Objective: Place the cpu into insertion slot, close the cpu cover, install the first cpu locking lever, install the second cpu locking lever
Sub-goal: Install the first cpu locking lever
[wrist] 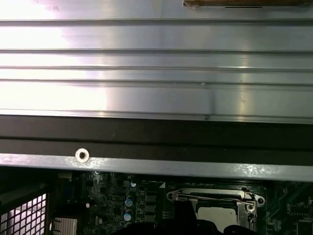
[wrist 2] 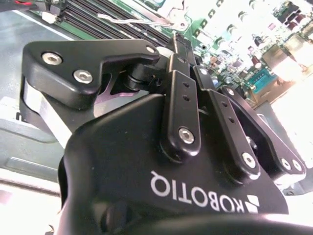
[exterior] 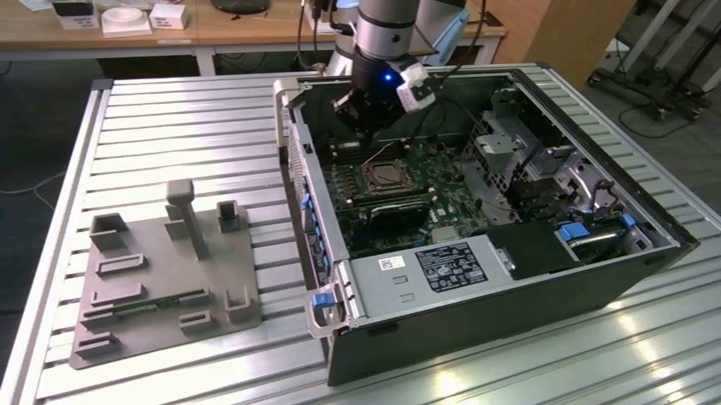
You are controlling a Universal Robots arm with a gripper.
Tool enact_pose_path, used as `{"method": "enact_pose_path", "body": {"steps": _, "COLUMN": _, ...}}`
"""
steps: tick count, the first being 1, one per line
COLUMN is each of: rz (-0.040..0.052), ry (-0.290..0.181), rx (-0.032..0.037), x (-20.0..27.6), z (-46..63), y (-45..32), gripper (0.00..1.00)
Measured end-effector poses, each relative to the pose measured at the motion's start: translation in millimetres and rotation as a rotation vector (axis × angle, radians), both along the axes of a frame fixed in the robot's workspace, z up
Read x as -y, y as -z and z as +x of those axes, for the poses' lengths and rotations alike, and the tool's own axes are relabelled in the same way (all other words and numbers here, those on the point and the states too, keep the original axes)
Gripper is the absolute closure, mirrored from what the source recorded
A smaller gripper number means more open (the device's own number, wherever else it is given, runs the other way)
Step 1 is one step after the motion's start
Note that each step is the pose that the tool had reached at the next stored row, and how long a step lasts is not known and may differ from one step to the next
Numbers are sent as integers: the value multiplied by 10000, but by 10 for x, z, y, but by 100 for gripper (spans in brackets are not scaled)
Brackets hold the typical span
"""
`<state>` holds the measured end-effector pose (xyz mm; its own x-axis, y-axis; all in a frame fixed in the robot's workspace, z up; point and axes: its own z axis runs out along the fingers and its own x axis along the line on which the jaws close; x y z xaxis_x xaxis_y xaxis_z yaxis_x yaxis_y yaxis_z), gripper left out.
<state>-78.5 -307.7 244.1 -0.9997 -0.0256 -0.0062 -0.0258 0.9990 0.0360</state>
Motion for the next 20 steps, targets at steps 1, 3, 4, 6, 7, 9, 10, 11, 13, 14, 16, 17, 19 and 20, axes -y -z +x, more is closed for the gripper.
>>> {"method": "enact_pose_path", "body": {"steps": 1, "rz": -7, "ry": -1, "rx": 1, "x": 0, "z": 8, "y": 5, "gripper": 90}}
{"method": "enact_pose_path", "body": {"steps": 3, "rz": -33, "ry": 1, "rx": 1, "x": 0, "z": 32, "y": 18, "gripper": 90}}
{"method": "enact_pose_path", "body": {"steps": 4, "rz": -42, "ry": 1, "rx": 2, "x": 0, "z": 49, "y": 28, "gripper": 90}}
{"method": "enact_pose_path", "body": {"steps": 6, "rz": -50, "ry": 0, "rx": 1, "x": -3, "z": 86, "y": 54, "gripper": 90}}
{"method": "enact_pose_path", "body": {"steps": 7, "rz": -51, "ry": 0, "rx": 1, "x": -6, "z": 100, "y": 65, "gripper": 90}}
{"method": "enact_pose_path", "body": {"steps": 9, "rz": -51, "ry": 0, "rx": 1, "x": -13, "z": 128, "y": 82, "gripper": 90}}
{"method": "enact_pose_path", "body": {"steps": 10, "rz": -50, "ry": -1, "rx": 2, "x": -16, "z": 142, "y": 90, "gripper": 90}}
{"method": "enact_pose_path", "body": {"steps": 11, "rz": -49, "ry": 0, "rx": 3, "x": -19, "z": 156, "y": 99, "gripper": 90}}
{"method": "enact_pose_path", "body": {"steps": 13, "rz": -51, "ry": 1, "rx": 1, "x": -25, "z": 183, "y": 117, "gripper": 90}}
{"method": "enact_pose_path", "body": {"steps": 14, "rz": -52, "ry": 1, "rx": 0, "x": -28, "z": 197, "y": 127, "gripper": 90}}
{"method": "enact_pose_path", "body": {"steps": 16, "rz": -52, "ry": 0, "rx": 0, "x": -34, "z": 220, "y": 146, "gripper": 90}}
{"method": "enact_pose_path", "body": {"steps": 17, "rz": -52, "ry": 0, "rx": 1, "x": -37, "z": 229, "y": 154, "gripper": 90}}
{"method": "enact_pose_path", "body": {"steps": 19, "rz": -51, "ry": 0, "rx": 2, "x": -43, "z": 246, "y": 173, "gripper": 90}}
{"method": "enact_pose_path", "body": {"steps": 20, "rz": -52, "ry": 0, "rx": 1, "x": -46, "z": 254, "y": 181, "gripper": 90}}
